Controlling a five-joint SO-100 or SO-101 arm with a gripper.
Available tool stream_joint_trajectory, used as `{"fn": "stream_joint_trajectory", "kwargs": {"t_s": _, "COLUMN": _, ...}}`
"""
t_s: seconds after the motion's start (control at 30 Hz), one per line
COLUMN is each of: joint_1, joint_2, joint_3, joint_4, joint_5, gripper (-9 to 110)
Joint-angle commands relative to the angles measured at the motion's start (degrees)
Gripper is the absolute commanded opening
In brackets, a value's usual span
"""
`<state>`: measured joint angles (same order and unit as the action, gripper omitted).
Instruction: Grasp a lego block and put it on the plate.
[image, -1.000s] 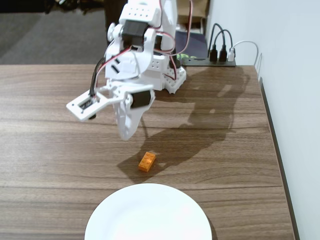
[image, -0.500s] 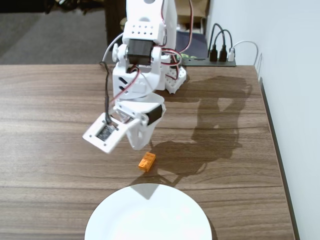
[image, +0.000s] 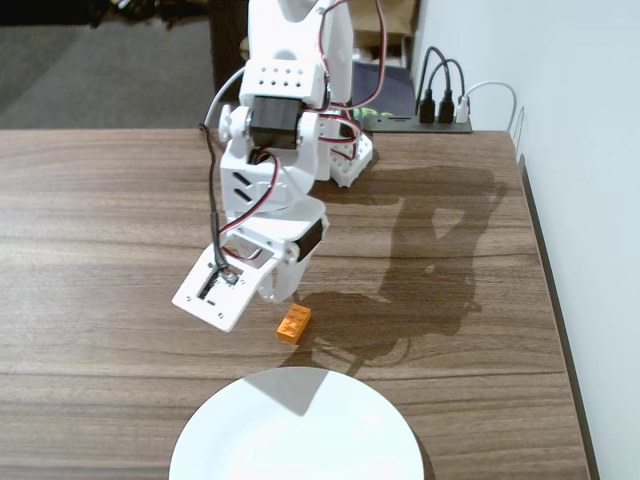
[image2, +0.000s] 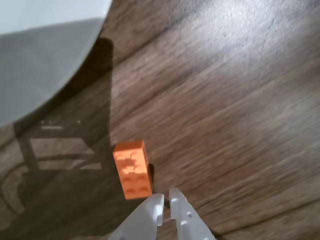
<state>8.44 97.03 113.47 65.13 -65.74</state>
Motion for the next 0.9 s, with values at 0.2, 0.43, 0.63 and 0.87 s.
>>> {"fn": "stream_joint_trajectory", "kwargs": {"t_s": 0.2, "joint_1": 0.62, "joint_2": -3.96, "joint_3": -6.77, "joint_4": 2.9, "joint_5": -3.69, "gripper": 9}}
{"fn": "stream_joint_trajectory", "kwargs": {"t_s": 0.43, "joint_1": 0.44, "joint_2": -5.19, "joint_3": -6.77, "joint_4": 2.64, "joint_5": -5.27, "gripper": 21}}
{"fn": "stream_joint_trajectory", "kwargs": {"t_s": 0.63, "joint_1": -0.53, "joint_2": -5.63, "joint_3": -7.12, "joint_4": 2.99, "joint_5": -5.8, "gripper": 23}}
{"fn": "stream_joint_trajectory", "kwargs": {"t_s": 0.87, "joint_1": -2.11, "joint_2": -6.15, "joint_3": -7.12, "joint_4": 2.2, "joint_5": -6.42, "gripper": 25}}
